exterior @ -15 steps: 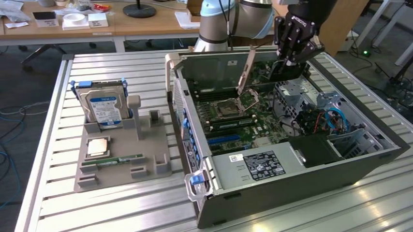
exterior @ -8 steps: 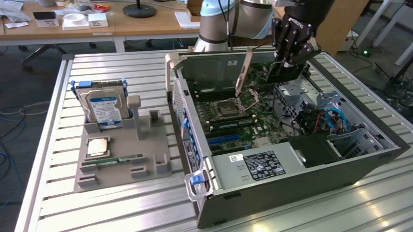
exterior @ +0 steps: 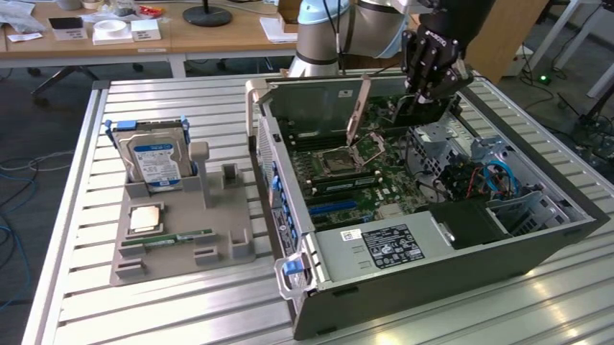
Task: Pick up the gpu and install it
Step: 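Insert the gpu into the slot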
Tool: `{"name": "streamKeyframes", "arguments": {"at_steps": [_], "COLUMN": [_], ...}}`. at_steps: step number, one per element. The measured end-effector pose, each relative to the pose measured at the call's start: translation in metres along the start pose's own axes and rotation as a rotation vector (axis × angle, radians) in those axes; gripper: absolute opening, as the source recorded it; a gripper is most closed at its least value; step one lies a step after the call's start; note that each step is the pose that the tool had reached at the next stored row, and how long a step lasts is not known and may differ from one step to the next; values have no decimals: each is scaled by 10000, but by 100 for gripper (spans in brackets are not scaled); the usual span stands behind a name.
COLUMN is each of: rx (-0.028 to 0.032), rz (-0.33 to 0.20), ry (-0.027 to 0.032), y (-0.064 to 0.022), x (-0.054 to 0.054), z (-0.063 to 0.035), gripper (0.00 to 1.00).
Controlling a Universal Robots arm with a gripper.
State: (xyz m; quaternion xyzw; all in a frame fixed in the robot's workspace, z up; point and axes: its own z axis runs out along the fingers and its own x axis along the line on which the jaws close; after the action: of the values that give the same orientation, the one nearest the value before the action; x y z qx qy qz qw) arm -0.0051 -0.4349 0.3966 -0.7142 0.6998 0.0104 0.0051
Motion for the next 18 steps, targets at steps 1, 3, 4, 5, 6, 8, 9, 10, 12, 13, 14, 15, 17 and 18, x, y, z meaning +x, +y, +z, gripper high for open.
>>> {"name": "streamKeyframes", "arguments": {"at_steps": [1,3,4,5,6,8,9,10,12,13,14,15,17,18], "rx": [0,1,1,2,2,3,4,4,14,24,38,49,65,71], "rz": [15,44,59,82,108,148,156,160,161,161,160,160,161,161], "ry": [0,0,-1,-1,-1,-1,-3,-3,-1,-1,-1,0,-1,0], "y": [3,9,11,11,13,18,25,34,67,86,106,123,149,159], "x": [8,31,41,53,63,83,91,96,102,103,104,106,109,110], "z": [1,5,9,13,18,30,37,45,67,81,95,109,140,154], "gripper": [26,26,26,26,26,26,26,26,26,26,26,26,26,26]}}
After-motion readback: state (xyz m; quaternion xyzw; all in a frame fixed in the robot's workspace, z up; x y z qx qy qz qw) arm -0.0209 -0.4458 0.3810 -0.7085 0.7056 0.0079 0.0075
